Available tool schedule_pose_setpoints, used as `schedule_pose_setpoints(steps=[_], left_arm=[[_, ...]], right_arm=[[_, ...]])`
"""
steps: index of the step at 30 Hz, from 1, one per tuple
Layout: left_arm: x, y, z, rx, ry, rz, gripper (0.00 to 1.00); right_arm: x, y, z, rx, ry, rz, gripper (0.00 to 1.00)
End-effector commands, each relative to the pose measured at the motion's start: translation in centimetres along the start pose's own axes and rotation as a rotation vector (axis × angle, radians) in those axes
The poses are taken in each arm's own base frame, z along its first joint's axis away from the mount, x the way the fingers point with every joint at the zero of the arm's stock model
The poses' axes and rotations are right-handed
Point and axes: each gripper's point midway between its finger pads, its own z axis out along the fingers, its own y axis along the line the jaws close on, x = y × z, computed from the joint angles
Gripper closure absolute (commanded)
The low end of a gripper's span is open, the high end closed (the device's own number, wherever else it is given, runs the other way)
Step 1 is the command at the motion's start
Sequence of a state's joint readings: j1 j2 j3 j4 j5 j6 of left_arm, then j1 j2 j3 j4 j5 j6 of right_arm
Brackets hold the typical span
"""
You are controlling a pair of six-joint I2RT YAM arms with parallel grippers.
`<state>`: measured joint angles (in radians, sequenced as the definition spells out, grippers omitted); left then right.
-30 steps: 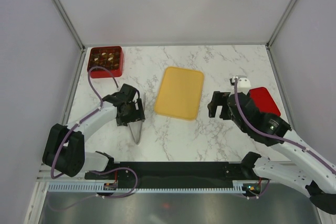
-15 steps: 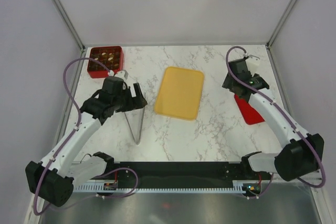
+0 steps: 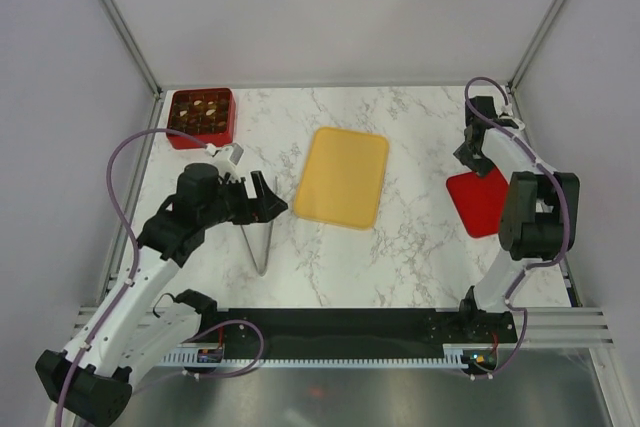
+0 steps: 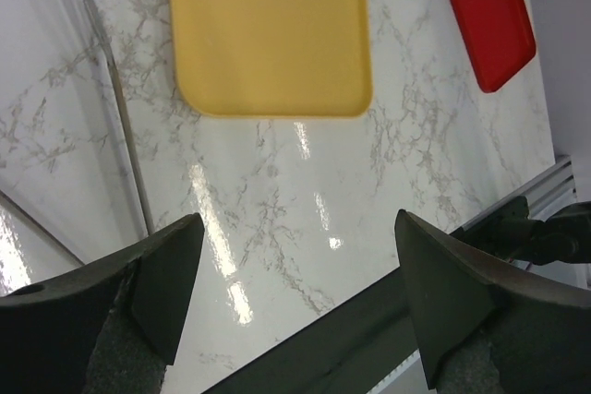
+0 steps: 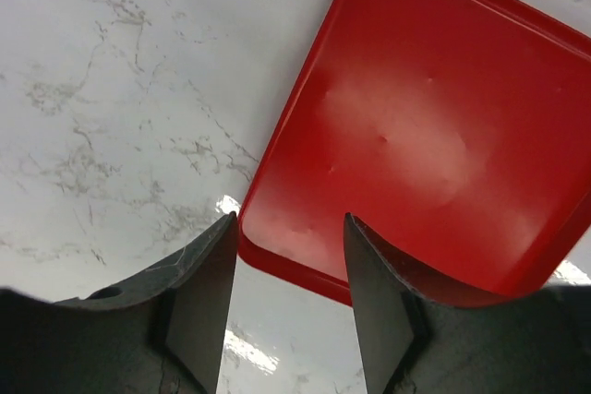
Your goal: Pack the chocolate
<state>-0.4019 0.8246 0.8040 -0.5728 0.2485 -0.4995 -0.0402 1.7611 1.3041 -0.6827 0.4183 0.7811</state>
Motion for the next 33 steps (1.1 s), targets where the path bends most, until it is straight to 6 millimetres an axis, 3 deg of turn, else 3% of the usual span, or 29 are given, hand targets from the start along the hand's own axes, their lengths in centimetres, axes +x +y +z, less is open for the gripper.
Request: schedule_pose_setpoints(steps=[1,5,10,16,19,21,23,27,28,30,31,33], left_arm=[[-1.6,-2.5,-0.4,0.117,-0.052,0.051,0.09],[-1.7,-2.3,-0.5,0.107,-0.051,0.07,0.09],[-2.5,-2.6,-1.3,0.099,-0.073,0.086,0.1],[-3.3,-2.9,-2.0,0.093,-0.097,0.1,0.1],[-3.9,-3.5,-2.5,0.107,-0.113,0.1,0.11],[-4.0,-3.7,-2.5,0.114,-0.109,0.096,0.11],[-4.7,-4.2,-2.6,0.124,-0.116,0.1,0.11],[-6.0,-4.8,-2.2,0.129,-0.123,0.122,0.13],[-6.8,-5.2,-2.1,0.13,-0.131,0.129,0.14],[-7.6,-5.6,-2.2,0.136,-0.14,0.143,0.14],[-8.7,-6.3,-2.4,0.145,-0.155,0.15,0.14],[-10.5,-8.0,-3.2,0.202,-0.187,0.161,0.14]], right_arm=[[-1.8,2.3,0.7,-0.03,-0.024,0.114,0.43],[-1.0,2.8,3.8,0.012,0.015,0.134,0.45],[-1.4,3.3,5.9,0.042,0.005,0.133,0.46],[1.4,2.3,7.9,0.059,0.096,0.112,0.5],[2.3,2.3,8.2,0.034,0.125,0.079,0.64],[2.7,2.8,7.8,-0.017,0.151,0.02,0.83],[2.3,4.6,6.1,-0.136,0.17,-0.002,1.0],[0.4,6.2,0.4,-0.316,0.133,-0.107,1.0],[-1.0,6.7,-2.4,-0.384,0.091,-0.116,1.0],[-0.8,7.5,-5.7,-0.49,0.101,-0.135,1.0],[-1.7,7.7,-8.7,-0.568,0.071,-0.129,1.0],[-1.0,8.7,-12.7,-0.719,0.109,-0.136,1.0]])
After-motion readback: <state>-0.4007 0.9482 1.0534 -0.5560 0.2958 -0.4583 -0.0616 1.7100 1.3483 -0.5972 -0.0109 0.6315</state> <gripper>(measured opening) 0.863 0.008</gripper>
